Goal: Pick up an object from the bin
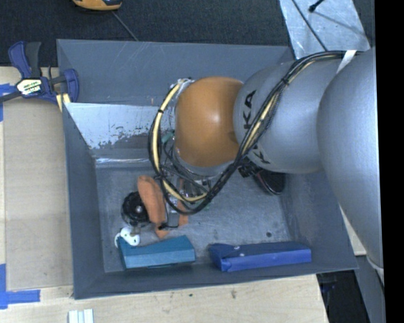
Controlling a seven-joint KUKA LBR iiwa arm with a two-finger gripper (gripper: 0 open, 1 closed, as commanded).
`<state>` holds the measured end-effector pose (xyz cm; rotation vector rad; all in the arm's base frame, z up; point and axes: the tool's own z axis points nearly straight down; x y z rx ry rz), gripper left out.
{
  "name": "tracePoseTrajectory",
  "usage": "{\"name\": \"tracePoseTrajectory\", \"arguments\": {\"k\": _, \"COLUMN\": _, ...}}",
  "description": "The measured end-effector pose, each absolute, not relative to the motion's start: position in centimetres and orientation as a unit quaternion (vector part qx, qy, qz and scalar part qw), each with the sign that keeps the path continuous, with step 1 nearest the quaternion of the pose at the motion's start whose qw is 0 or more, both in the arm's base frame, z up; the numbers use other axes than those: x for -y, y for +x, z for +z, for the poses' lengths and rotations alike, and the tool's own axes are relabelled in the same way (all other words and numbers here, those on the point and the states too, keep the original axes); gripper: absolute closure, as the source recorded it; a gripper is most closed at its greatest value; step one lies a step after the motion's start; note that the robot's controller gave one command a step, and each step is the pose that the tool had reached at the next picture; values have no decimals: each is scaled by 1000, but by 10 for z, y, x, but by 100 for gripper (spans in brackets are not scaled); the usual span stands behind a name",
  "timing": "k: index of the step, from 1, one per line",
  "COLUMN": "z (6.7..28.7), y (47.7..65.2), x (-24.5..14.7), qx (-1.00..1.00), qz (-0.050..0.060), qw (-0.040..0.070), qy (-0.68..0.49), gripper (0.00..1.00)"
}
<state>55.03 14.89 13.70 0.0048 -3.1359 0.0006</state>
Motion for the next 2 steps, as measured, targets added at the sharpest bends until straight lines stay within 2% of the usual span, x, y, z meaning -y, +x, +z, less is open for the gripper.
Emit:
{"name": "tracePoseTrajectory", "arguments": {"k": 1, "z": 142, "y": 552, "x": -148, "qx": 1000, "qz": -1, "qw": -1, "qy": 0, "gripper": 0}}
{"name": "tracePoseTrajectory", "arguments": {"k": 2, "z": 118, "y": 553, "x": -150, "qx": 999, "qz": -1, "qw": -5, "qy": 35, "gripper": 0}}
